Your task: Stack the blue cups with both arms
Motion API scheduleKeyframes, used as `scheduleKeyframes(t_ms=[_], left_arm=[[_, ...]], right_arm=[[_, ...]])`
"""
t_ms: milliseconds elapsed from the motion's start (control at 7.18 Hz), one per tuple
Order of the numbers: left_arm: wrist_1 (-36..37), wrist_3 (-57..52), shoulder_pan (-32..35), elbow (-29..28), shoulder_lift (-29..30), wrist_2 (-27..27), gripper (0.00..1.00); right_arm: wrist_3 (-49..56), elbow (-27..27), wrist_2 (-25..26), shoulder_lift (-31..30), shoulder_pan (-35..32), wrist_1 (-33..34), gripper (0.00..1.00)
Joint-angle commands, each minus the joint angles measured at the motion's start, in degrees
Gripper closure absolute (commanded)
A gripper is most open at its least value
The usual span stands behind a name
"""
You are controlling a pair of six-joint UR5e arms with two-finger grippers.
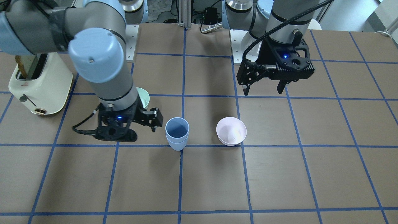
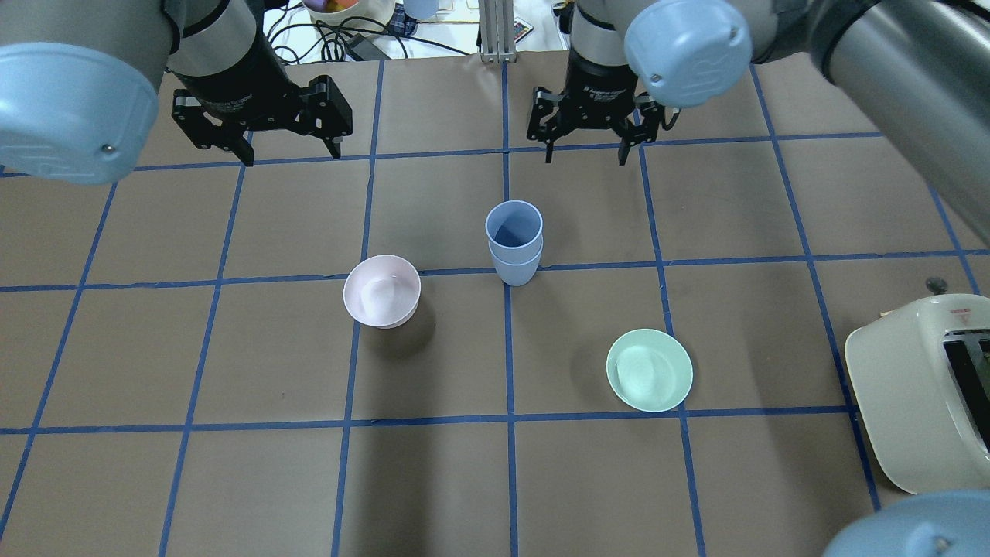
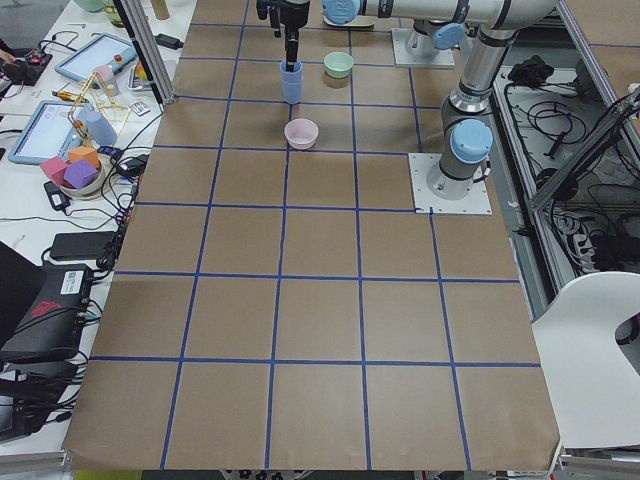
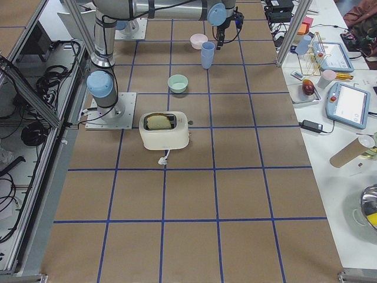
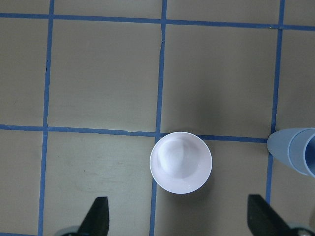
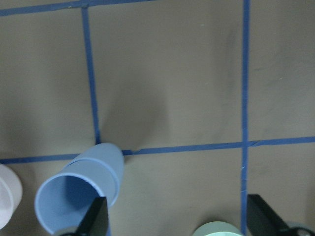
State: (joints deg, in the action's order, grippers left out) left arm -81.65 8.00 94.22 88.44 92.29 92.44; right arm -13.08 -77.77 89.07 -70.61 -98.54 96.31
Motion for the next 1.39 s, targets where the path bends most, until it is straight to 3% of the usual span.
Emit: scheduleKeyframes(t_ms=[0,278,696,1253], left_arm=[[0.0,0.0,0.1,0.1,0.0,0.0,0.00],[0.0,0.0,0.1,0.1,0.0,0.0,0.00],[0.0,0.0,0.1,0.2,0.0,0.0,0.00],[0.0,0.0,0.1,-0.5,1.1,-0.6,0.00]], right_arm=[[6.2,0.0,4.4,-5.3,6.6,-7.3,0.00],[14.1,-0.6,4.4,-8.9,7.2,-12.0,0.00],[13.5,-7.7,4.3,-14.8,7.1,-11.6,0.00],[13.3,-8.1,0.1,-16.7,7.1,-12.0,0.00]])
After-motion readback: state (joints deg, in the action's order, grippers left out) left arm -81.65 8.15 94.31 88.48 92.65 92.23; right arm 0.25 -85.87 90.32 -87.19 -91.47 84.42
